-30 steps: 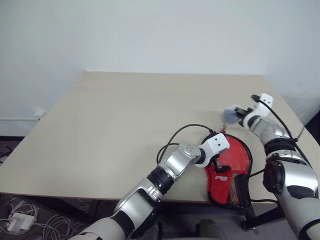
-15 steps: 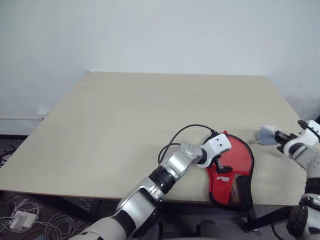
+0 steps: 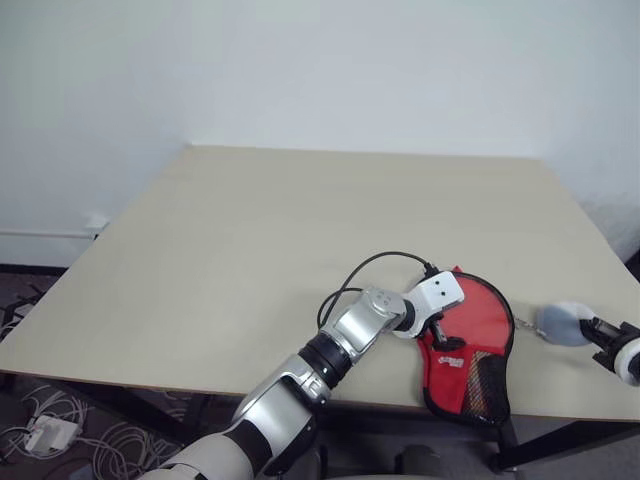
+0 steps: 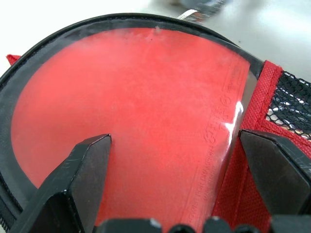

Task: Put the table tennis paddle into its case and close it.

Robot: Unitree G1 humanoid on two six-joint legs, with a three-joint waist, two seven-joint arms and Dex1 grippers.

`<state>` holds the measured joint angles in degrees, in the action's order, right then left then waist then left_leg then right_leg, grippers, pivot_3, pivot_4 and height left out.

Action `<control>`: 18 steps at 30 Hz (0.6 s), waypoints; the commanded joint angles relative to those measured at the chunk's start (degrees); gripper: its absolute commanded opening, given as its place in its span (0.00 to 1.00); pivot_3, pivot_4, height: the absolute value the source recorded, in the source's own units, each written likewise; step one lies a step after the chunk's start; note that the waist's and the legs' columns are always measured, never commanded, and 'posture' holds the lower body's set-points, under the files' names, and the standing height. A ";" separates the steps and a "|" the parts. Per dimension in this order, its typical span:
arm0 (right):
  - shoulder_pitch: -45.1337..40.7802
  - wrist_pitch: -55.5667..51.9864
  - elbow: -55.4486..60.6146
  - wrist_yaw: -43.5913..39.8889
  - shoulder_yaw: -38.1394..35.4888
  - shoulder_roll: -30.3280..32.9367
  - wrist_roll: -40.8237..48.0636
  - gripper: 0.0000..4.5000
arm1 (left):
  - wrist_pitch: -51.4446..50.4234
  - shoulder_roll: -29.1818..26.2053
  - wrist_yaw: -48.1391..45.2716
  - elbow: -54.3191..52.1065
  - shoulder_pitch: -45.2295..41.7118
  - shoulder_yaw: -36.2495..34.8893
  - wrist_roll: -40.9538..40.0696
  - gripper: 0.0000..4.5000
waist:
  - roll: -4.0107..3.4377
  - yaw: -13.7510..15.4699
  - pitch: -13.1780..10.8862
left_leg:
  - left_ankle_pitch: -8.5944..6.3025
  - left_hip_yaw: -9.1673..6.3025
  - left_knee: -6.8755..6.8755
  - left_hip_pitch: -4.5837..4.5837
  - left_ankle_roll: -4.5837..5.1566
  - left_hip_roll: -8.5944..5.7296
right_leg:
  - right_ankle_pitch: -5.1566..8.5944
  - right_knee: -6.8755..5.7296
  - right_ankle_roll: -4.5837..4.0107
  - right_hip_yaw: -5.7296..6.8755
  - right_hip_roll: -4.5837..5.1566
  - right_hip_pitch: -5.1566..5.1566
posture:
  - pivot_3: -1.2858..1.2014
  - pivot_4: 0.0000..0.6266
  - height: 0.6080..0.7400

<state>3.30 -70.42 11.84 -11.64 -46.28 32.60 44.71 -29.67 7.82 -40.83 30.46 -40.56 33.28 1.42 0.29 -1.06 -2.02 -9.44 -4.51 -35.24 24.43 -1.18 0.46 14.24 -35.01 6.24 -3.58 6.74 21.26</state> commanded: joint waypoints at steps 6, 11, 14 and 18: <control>13.99 -4.82 7.66 -11.13 -8.21 6.59 7.10 0.00 | -2.82 1.31 -0.86 7.83 2.99 4.50 3.38 1.00 | 0.00 0.12 0.11 | -0.08 0.00 -0.01 0.08 0.04 0.00 | 0.00 0.18 0.00 0.14 0.11 -0.06 | 0.52 0.00 1.00; 22.68 -2.00 11.10 -18.04 -6.96 8.24 7.77 0.00 | -2.62 1.74 -1.09 8.20 3.06 4.91 3.47 1.00 | 0.01 0.18 0.12 | -0.16 0.01 -0.05 0.10 0.02 0.00 | 0.01 0.23 0.02 0.21 0.19 -0.06 | 0.52 0.00 1.00; 28.11 0.09 14.74 -22.19 -5.23 8.79 7.57 0.00 | -2.52 1.75 -1.46 8.02 3.17 5.40 3.52 1.00 | 0.02 0.49 0.13 | -0.20 0.00 -0.12 0.15 0.03 0.00 | 0.02 0.28 0.03 0.29 0.23 -0.06 | 0.52 0.00 1.00; 33.63 4.66 17.91 -25.78 -1.60 9.84 4.78 0.00 | -2.39 2.09 -1.35 8.32 3.03 5.42 3.38 1.00 | 0.06 0.97 0.17 | -0.47 -0.13 -0.25 0.18 -0.03 0.01 | 0.04 0.30 0.04 0.46 0.25 -0.10 | 0.52 0.00 1.00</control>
<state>35.39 -66.99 27.89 -35.69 -48.46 40.98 51.39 -28.43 7.94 -42.21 30.84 -40.56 34.50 1.38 0.36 -0.09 -1.84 -9.98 -4.64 -35.56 24.60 -1.21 0.49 14.29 -34.70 6.28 -3.09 7.01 21.15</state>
